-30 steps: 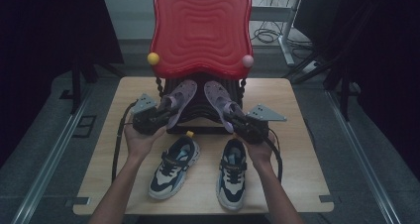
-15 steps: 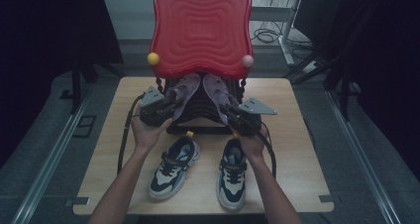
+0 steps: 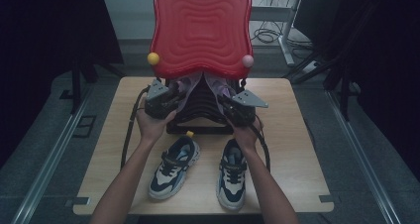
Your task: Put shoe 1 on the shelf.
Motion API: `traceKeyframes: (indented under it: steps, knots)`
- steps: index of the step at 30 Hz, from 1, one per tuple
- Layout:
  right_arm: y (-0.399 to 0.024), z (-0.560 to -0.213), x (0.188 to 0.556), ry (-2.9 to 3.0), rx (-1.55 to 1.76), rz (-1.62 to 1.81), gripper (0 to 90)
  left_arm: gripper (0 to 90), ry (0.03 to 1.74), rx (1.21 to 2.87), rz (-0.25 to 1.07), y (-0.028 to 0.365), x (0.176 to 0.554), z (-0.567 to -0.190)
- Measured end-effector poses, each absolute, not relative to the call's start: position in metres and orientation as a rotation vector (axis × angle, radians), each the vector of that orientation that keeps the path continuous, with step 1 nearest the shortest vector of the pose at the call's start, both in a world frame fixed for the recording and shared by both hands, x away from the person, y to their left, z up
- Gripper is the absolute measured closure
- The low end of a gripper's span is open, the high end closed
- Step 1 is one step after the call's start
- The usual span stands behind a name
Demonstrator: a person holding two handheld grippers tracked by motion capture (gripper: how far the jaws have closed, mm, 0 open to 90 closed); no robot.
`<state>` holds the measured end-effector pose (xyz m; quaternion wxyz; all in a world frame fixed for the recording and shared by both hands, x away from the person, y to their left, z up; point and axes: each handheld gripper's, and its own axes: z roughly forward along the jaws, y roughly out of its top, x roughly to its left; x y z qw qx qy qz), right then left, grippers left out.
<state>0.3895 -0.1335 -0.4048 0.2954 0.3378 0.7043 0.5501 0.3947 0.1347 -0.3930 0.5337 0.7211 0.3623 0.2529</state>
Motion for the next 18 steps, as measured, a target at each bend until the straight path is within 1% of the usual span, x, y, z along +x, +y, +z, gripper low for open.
traceKeyframes:
  steps: [6, 14, 18]
  knots:
    - [-0.128, -0.405, 0.395, 1.872, 0.896, 1.445, 85.9, 85.7, 0.86, 1.712, 0.61, 0.131, 0.4, -0.393]
    - [-0.123, -0.408, 0.404, 1.862, 0.911, 1.411, 85.9, 85.7, 0.855, 1.705, 0.676, 0.125, 0.405, -0.393]
    - [-0.12, -0.411, 0.408, 1.874, 0.908, 1.386, 85.9, 85.5, 0.855, 1.703, 0.687, 0.121, 0.406, -0.396]
